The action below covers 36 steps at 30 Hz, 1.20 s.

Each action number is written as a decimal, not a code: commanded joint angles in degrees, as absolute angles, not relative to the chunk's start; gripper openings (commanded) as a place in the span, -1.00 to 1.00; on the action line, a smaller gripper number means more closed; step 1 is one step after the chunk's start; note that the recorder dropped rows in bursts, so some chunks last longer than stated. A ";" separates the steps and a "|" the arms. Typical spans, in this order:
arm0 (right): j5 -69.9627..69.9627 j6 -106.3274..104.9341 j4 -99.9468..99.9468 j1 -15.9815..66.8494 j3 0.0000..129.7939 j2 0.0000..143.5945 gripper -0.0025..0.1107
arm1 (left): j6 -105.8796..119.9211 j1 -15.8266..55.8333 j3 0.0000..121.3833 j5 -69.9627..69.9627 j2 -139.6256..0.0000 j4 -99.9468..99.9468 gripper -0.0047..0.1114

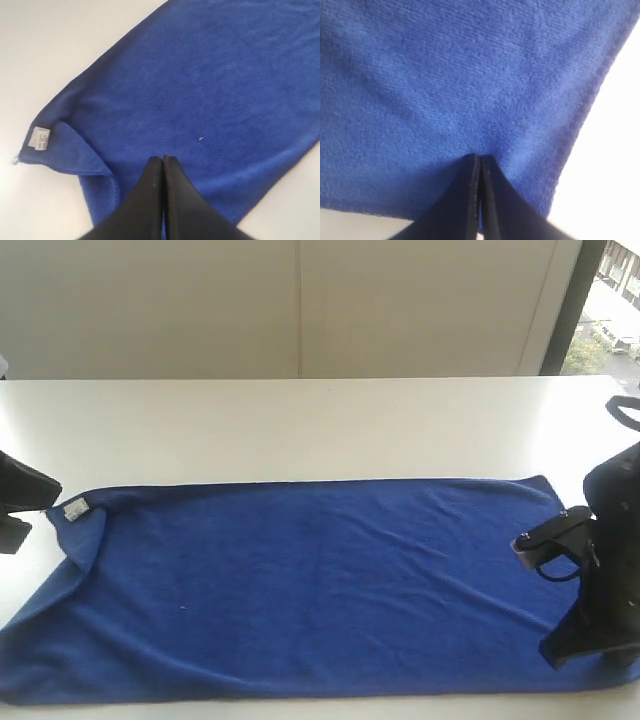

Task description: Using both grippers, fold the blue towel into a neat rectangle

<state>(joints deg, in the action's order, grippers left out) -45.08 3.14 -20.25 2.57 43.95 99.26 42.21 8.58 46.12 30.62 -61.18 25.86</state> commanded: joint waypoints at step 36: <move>-32.82 -25.72 19.95 15.49 44.00 88.46 -0.96 | 17.13 8.71 36.41 37.24 -70.82 5.88 -0.84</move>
